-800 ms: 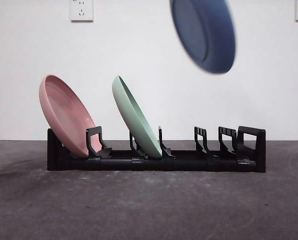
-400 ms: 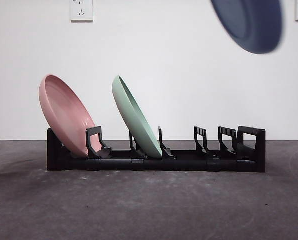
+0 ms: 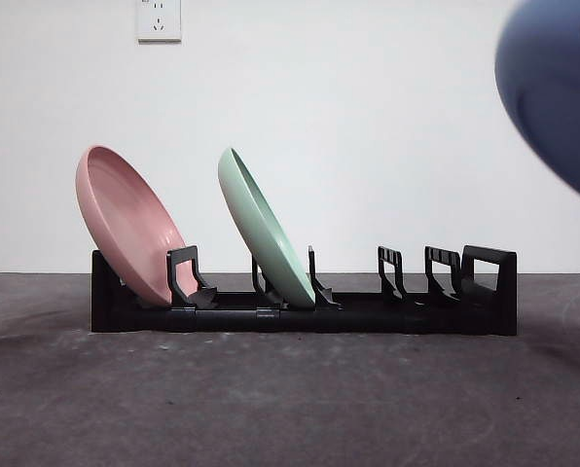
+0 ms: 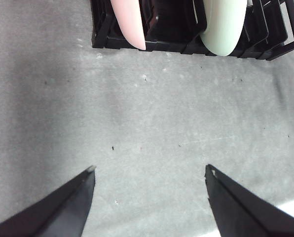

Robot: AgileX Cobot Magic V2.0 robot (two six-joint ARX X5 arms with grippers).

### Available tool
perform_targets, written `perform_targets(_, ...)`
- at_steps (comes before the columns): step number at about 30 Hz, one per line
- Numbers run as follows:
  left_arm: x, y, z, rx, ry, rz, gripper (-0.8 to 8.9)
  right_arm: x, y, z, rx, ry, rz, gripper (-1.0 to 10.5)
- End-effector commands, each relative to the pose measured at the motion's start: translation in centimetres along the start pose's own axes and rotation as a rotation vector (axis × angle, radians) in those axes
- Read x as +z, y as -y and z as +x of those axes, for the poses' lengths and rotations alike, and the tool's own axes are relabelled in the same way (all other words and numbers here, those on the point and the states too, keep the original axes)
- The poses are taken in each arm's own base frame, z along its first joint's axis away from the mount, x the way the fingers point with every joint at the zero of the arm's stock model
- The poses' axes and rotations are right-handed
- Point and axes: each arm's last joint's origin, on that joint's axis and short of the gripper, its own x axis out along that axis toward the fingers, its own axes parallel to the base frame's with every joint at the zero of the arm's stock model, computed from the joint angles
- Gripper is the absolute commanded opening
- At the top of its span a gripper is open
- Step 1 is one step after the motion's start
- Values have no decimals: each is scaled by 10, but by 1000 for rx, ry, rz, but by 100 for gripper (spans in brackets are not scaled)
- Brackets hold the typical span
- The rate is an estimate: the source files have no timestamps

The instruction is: Place the plate

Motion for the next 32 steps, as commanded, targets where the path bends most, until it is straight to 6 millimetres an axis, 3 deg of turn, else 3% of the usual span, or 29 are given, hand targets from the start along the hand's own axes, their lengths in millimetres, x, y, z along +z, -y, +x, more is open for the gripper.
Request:
perform_targets(1,5,3,-4,-8,27,32,352,-8,-4,8,6,-32,-41,15)
perform_targets(4,5,3,-4,-9,31,34,352,-18,-10,20,36,-93,-80,15)
perform_targets(10,7,3,-4,-11,48,41,352,-17,-29,48,76,-200,-178,16)
perform_targets(21,7,3,-4,-11,52,48,352,-11,-89,104,212,-228,-325,16)
perform_targets(32,7,3,-4,-11,51,53,352,12,-134,134,204,-250,-491,15)
